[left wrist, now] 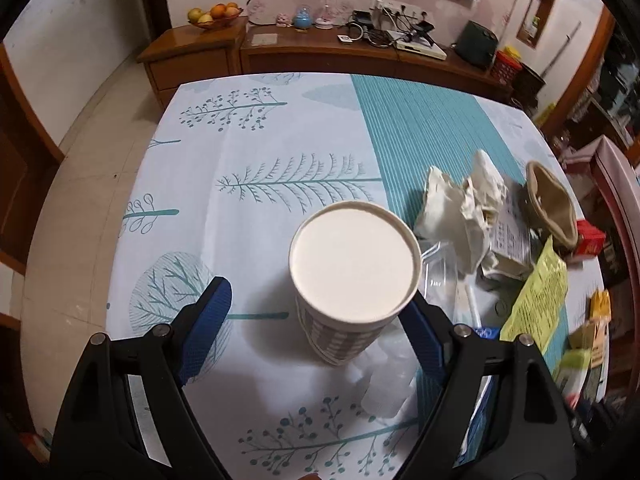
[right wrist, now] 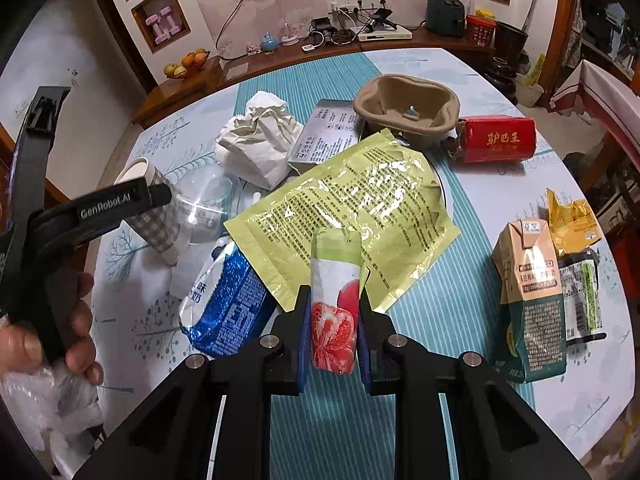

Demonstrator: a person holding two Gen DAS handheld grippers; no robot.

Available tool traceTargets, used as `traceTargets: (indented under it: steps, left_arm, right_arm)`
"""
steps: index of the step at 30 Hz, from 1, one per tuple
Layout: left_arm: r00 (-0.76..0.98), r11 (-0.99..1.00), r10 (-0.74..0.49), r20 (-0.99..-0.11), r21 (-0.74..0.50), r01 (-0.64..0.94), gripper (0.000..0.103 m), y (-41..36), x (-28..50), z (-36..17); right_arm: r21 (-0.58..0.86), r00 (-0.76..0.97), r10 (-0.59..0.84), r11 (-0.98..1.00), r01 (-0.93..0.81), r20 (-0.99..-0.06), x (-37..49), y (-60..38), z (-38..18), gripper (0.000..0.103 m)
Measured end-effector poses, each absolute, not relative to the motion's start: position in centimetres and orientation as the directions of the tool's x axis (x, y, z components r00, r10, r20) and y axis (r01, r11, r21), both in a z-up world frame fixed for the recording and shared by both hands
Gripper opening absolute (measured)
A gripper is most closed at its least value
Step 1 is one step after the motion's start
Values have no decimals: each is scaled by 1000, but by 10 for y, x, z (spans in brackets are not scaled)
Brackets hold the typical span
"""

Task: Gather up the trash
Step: 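Grasp the red-and-white fruit pouch with the right tool while the left tool grasps the checkered cup, then carry pouch and cup over the black bin and open both tools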

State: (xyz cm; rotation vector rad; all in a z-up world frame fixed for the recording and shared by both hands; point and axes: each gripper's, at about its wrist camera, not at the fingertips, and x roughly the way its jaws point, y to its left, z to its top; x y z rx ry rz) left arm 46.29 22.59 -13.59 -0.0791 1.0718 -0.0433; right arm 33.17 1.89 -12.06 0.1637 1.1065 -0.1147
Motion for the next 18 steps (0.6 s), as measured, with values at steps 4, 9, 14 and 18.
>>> traceTargets:
  steps: [4, 9, 14, 18]
  left_arm:
    - [483, 993, -113, -868, -120, 15, 45, 224, 465, -136]
    - [498, 993, -115, -859, -115, 31, 43, 224, 452, -130]
    - [519, 996, -91, -850, -84, 36, 43, 224, 421, -114]
    - [537, 998, -70, -841, -59, 38, 43, 222, 383, -97]
  right_arm:
    - [86, 442, 1, 981, 172, -897, 323, 17, -120, 19]
    - [105, 445, 26, 983, 153, -895, 309, 15, -117, 19]
    - [123, 446, 58, 986, 117, -893, 290, 14, -110, 19]
    - [139, 458, 96, 988, 61, -883, 268, 10, -99, 19]
